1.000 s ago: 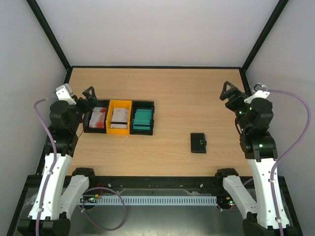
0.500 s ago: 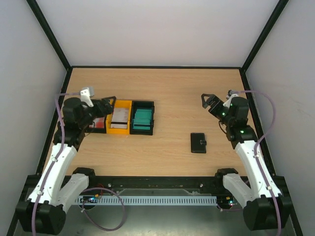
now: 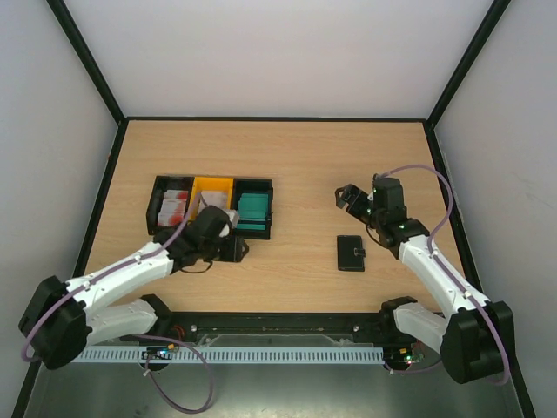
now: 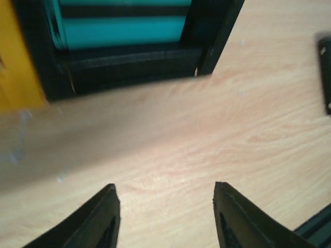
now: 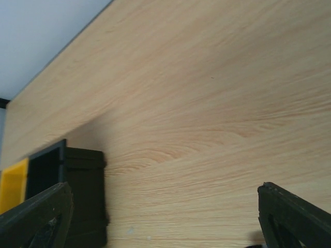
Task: Put the credit cards into the card holder
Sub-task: Move the storage box to the center of the board.
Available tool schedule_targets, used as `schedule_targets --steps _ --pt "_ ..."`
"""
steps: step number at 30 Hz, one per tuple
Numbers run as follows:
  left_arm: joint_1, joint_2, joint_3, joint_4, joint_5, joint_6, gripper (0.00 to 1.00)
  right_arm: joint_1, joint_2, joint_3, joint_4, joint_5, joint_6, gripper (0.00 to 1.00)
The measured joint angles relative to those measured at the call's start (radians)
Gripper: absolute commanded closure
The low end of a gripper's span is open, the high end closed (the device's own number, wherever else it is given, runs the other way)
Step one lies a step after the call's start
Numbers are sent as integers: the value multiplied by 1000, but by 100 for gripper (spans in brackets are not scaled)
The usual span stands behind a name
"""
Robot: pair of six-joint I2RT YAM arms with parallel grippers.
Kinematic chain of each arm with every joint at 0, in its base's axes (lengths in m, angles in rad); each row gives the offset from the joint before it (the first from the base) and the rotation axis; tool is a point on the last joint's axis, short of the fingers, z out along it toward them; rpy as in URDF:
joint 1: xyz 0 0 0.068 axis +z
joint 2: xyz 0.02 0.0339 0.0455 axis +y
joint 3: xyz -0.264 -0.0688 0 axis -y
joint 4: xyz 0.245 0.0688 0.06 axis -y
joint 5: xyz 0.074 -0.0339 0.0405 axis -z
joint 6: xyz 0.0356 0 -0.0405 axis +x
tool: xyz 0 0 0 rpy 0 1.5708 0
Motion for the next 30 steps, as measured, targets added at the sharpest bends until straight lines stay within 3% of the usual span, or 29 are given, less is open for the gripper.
schedule_targets --steps 4,14,30 --pt "-76 68 -38 -2 -11 -33 55 13 -4 -40 3 83 6 7" --pt "-82 348 4 94 -91 -40 57 14 -31 -98 -44 251 27 6" --pt "-85 673 295 192 -162 6 54 14 -2 -163 -182 224 56 10"
